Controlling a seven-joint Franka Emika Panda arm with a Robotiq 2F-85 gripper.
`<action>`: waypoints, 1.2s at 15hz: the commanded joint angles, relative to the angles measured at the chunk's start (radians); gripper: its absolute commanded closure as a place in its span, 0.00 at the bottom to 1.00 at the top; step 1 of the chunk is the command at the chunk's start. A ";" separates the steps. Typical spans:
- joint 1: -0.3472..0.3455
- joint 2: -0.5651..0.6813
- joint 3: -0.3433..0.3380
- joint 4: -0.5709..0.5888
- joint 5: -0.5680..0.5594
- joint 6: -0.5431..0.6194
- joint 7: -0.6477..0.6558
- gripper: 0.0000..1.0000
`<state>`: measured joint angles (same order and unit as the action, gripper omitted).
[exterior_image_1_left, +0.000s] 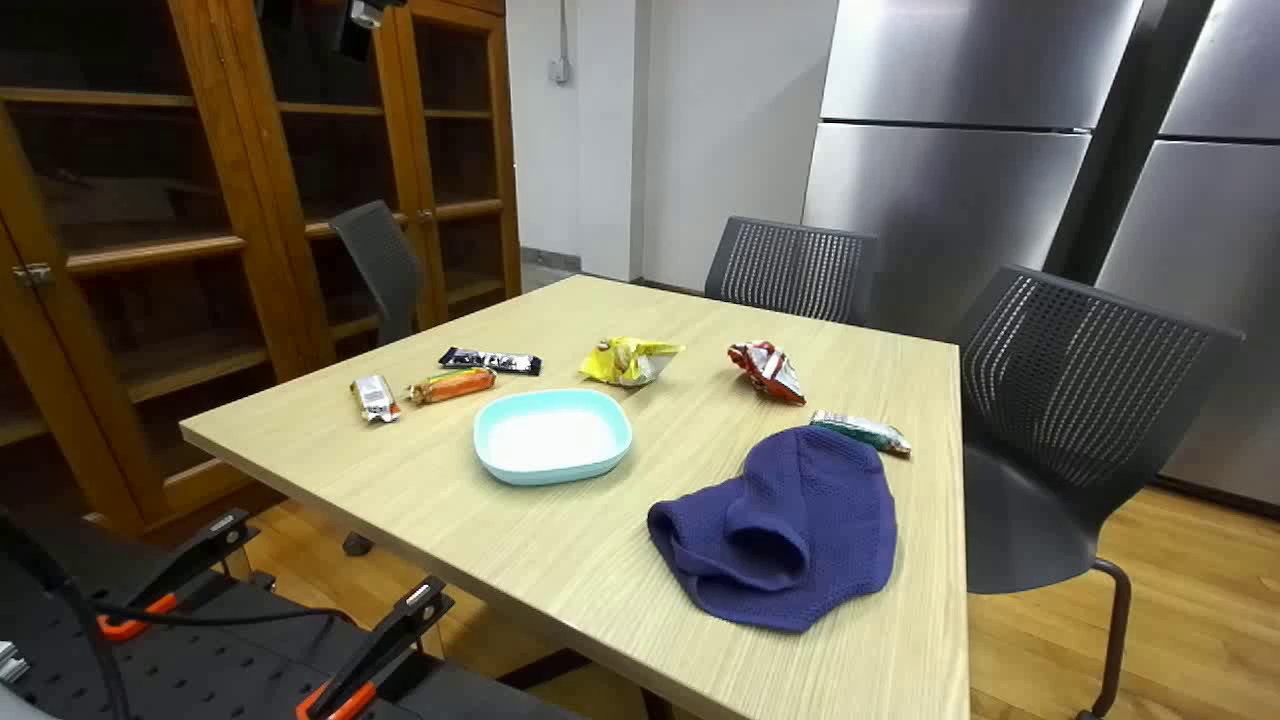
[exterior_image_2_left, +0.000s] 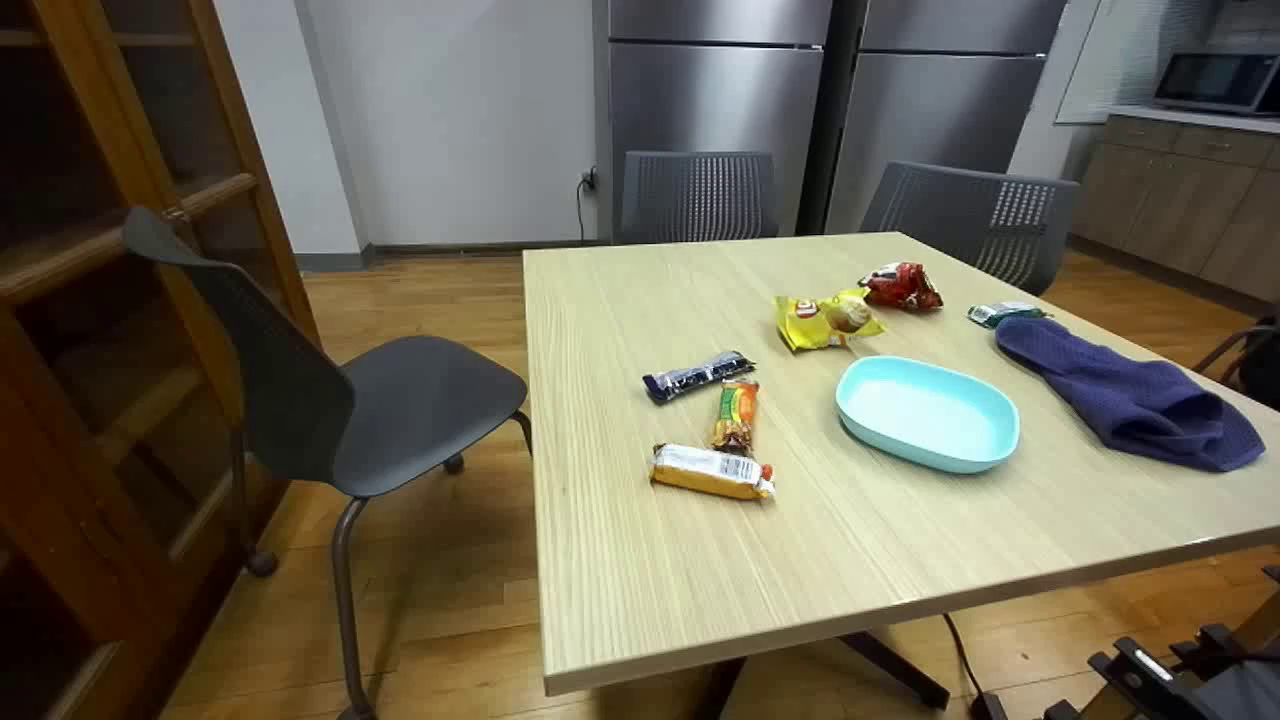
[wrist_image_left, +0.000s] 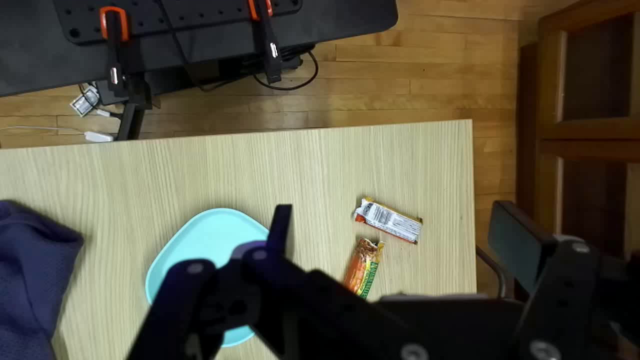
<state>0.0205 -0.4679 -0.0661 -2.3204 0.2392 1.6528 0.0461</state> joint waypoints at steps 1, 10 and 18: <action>-0.018 0.001 0.015 0.002 0.006 -0.003 -0.006 0.00; -0.018 0.001 0.015 0.002 0.006 -0.003 -0.006 0.00; 0.012 0.107 0.051 0.048 0.003 0.046 -0.028 0.00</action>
<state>0.0222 -0.4516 -0.0517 -2.3204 0.2392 1.6662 0.0410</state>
